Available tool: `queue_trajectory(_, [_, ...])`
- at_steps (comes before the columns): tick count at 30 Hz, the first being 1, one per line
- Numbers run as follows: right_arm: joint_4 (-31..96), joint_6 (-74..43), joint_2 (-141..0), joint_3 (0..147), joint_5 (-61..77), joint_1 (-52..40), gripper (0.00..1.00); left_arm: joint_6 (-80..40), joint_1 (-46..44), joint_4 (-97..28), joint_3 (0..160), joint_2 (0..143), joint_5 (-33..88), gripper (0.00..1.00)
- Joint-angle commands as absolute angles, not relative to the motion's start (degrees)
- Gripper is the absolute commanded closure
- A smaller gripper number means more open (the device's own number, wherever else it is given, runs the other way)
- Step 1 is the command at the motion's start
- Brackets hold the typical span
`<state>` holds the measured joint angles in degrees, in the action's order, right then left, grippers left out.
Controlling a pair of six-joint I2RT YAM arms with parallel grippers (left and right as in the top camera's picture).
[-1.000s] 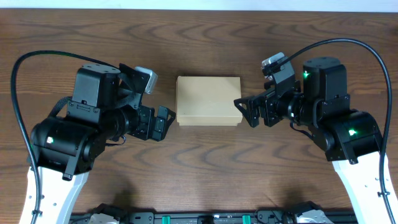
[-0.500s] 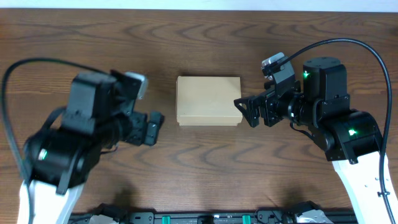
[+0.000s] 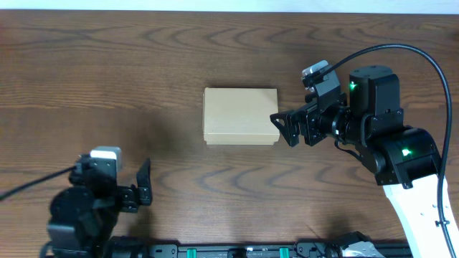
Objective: Pack container
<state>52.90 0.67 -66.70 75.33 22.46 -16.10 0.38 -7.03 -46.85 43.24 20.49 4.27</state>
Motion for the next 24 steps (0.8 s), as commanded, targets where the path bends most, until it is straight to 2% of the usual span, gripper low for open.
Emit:
queue_trajectory(1, [53.04,0.71,-66.76,75.85,22.48,-16.58,0.01,-0.14,-5.56,-42.5,35.48,14.55,6.72,0.05])
queue_trajectory(13, [53.04,0.71,-66.76,75.85,22.48,-16.58,0.01,-5.19,-4.1,-32.05,16.43,0.25,7.55,0.05])
queue_trajectory(24, [53.04,0.71,-66.76,75.85,22.48,-16.58,0.01,-6.48,-4.1,-21.74,7.57,0.19,9.17,0.05])
